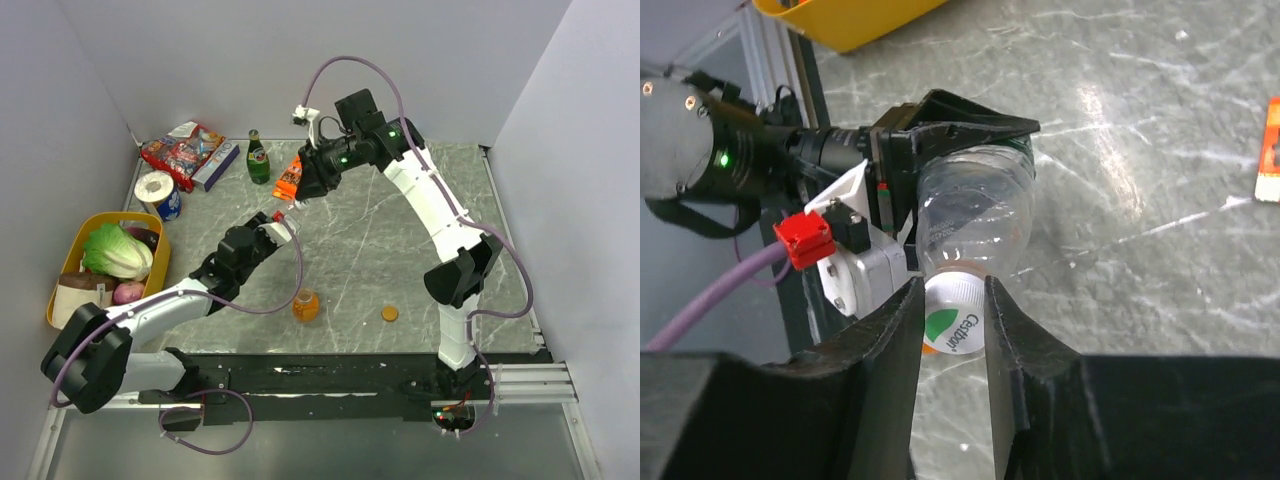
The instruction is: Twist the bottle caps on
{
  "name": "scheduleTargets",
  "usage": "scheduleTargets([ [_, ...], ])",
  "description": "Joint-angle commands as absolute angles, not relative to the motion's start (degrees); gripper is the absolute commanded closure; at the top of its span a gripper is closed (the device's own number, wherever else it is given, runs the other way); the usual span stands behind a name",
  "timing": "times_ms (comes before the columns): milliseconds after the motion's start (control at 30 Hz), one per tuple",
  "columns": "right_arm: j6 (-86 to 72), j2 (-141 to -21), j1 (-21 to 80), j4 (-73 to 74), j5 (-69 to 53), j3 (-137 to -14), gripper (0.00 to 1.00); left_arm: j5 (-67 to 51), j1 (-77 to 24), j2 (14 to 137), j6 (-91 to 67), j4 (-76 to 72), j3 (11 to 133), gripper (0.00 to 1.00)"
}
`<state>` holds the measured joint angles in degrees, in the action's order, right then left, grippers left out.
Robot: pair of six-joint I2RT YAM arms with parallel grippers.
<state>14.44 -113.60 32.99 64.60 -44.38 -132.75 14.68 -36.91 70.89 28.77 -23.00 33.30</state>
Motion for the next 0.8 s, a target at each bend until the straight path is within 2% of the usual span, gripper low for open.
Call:
scheduleTargets([
  [0,7.11,-111.36,34.11,66.27,-43.52,-140.34,0.62,18.11,-37.09,69.96,25.84,-29.45,38.32,0.99],
  [100,11.4,-107.68,31.56,60.49,-44.98,-138.45,0.5,11.99,-36.83,68.38,25.58,-24.03,37.09,0.99],
  [167,16.23,-100.68,29.71,55.66,-48.77,-128.13,0.44,8.54,-36.48,66.72,24.53,-20.93,36.56,0.99],
  [200,24.26,-98.29,29.62,53.46,-49.3,-124.66,0.39,2.87,-36.21,65.58,24.52,-19.18,36.48,0.99],
  [300,42.19,-90.89,31.81,56.93,-49.67,-115.24,0.33,-4.01,-35.69,63.03,24.17,-14.86,35.6,0.99],
  [433,52.2,-86.76,35.85,59.86,-46.32,-109.61,0.31,-9.57,-35.59,59.77,24.96,-15.73,33.05,0.99],
  [600,51.24,-84.2,39.11,53.71,-43.51,-103.63,0.3,-13.97,-35.42,58.19,25.66,-15.38,32.96,0.99],
  [767,45.11,-85.86,39.64,49.4,-42.8,-104.5,0.31,-16.96,-35.51,56.96,25.75,-15.47,32.87,0.99],
])
